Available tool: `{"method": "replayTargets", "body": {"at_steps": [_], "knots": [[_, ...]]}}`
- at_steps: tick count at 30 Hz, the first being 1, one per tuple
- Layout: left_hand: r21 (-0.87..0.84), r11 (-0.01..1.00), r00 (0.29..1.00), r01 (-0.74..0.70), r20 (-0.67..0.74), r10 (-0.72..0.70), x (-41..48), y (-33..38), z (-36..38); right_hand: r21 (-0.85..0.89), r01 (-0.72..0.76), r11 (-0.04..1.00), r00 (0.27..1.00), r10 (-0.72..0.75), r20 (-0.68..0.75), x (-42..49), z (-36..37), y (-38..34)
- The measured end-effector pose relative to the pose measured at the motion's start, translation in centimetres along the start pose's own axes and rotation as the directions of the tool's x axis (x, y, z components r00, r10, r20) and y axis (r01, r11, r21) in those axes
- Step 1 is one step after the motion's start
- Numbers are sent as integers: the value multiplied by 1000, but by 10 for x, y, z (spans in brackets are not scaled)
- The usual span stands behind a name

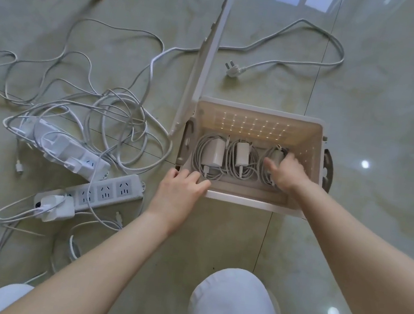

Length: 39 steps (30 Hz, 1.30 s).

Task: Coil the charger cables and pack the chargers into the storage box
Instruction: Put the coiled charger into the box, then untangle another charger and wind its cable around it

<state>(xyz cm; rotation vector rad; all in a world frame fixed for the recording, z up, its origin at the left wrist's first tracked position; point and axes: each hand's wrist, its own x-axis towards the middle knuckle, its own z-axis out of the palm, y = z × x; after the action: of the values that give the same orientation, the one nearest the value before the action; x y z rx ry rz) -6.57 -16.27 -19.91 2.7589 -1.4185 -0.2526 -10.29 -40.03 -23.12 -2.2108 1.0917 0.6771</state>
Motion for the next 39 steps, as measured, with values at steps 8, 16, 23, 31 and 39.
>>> {"method": "replayTargets", "body": {"at_steps": [8,16,23,31,39], "knots": [[10,1000,998,1,-56,0,-2,0,7,-34,91,995,993,-93,-76,-12,19,-12],[-14,997,989,-71,-128,69,-9,-11,16,-77,692,717,581,-617,-531,-65,50,-60],[-59,983,972,-174,-167,162,-70,-74,5,-275,899,341,271,-926,-261,-93,91,-133],[-381,673,633,635,-243,-735,-184,-195,-8,-206,970,130,195,-922,335,-117,169,-195],[-626,460,621,629,49,-782,-226,-205,61,-59,993,99,115,-885,452,-158,221,-249]]}}
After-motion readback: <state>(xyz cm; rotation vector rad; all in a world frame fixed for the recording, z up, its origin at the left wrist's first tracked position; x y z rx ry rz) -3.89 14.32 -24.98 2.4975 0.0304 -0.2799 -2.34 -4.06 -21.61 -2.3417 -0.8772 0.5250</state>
